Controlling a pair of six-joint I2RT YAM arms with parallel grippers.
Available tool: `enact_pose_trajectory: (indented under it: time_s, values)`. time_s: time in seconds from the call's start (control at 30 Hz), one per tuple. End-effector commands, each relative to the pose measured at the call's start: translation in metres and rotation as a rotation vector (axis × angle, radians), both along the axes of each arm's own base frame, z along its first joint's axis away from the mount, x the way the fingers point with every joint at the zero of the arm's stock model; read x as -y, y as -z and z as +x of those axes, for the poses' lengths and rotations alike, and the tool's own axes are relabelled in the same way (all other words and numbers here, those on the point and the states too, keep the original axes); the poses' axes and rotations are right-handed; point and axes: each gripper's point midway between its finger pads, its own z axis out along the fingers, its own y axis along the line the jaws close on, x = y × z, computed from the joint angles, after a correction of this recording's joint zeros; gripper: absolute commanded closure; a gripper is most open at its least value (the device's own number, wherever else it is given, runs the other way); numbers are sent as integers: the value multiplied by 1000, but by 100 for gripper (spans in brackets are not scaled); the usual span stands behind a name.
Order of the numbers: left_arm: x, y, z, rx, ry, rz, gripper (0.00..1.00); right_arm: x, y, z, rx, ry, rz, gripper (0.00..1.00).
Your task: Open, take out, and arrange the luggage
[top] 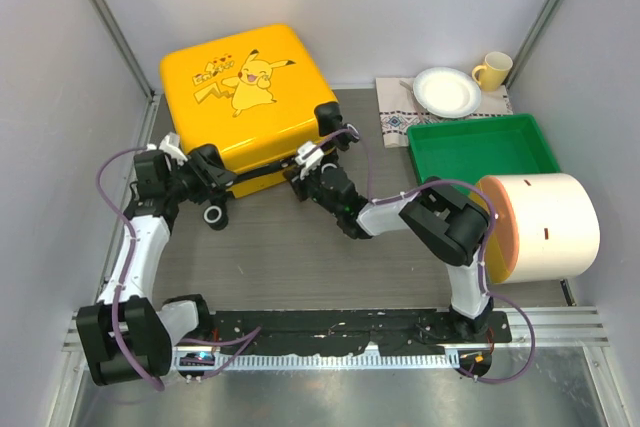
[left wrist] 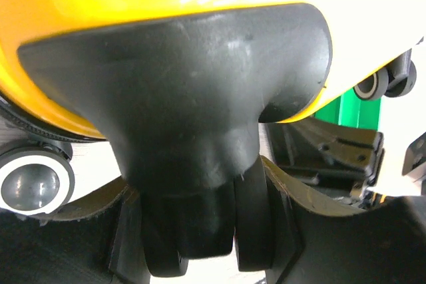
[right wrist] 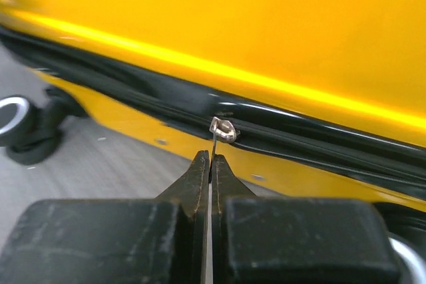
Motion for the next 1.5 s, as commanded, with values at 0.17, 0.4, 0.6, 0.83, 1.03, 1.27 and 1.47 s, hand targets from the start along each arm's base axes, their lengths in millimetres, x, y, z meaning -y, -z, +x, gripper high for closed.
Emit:
enact_pose_trajectory:
  time_s: [0.17,0.4,0.6,0.83,1.03,1.27,1.47]
  values:
    - [54,-4,-4,50,208,-68,100,-116,-124,-131,98,-502,356,99]
    - [56,-13,-5,66,211,-50,100,-116,-123,-136,76,-518,373,99]
    - [48,-16,0,92,165,-5,100,-73,-112,-129,-12,-514,270,99]
    - [50,-13,0,87,162,-28,100,-80,-90,-144,-251,-543,188,99]
    - [50,-7,1,77,159,-23,100,-118,-93,-142,-279,-548,208,99]
    - [45,-6,5,70,134,1,100,-103,-86,-161,-305,-552,174,99]
    - [42,-2,3,65,117,16,100,-37,-60,-98,-355,-313,111,99]
